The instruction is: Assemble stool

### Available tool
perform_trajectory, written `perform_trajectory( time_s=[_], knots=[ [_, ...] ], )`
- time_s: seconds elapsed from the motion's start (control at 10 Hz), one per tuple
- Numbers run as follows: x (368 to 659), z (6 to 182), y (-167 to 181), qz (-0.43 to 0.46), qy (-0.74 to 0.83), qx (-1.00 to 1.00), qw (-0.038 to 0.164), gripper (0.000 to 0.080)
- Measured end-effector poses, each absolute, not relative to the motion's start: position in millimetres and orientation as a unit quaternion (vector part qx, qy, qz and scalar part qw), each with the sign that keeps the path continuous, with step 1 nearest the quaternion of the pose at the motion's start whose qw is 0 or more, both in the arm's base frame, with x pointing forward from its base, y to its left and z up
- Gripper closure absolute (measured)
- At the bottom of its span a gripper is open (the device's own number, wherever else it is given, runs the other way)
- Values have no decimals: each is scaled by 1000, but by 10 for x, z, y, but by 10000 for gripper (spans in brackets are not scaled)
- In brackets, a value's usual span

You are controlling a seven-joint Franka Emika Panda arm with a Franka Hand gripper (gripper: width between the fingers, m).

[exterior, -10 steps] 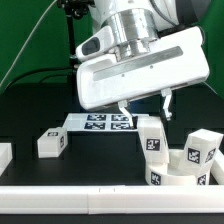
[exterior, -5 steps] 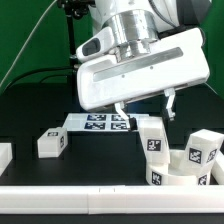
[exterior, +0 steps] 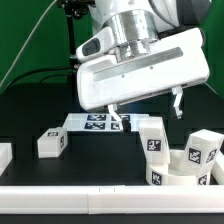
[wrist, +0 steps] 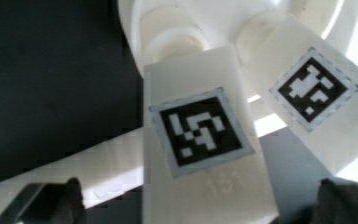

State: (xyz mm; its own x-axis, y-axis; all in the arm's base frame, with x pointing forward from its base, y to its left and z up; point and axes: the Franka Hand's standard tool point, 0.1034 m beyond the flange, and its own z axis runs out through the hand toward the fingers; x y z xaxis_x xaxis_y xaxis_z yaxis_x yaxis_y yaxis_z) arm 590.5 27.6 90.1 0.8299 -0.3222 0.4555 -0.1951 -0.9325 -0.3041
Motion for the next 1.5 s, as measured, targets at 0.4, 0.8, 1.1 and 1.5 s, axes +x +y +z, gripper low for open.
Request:
perform_trajectory(
  time_s=[0.4,0.8,1.1,1.5],
  knots=[
    [5921,1194,411,-213,116,-961,134,150],
    [5863,1290,544,-152,21,-980,124,150],
    [5869,1335,615,-96,4,-985,146,150],
    [5918,1360,585,-96,-263,-955,95,150]
  ],
)
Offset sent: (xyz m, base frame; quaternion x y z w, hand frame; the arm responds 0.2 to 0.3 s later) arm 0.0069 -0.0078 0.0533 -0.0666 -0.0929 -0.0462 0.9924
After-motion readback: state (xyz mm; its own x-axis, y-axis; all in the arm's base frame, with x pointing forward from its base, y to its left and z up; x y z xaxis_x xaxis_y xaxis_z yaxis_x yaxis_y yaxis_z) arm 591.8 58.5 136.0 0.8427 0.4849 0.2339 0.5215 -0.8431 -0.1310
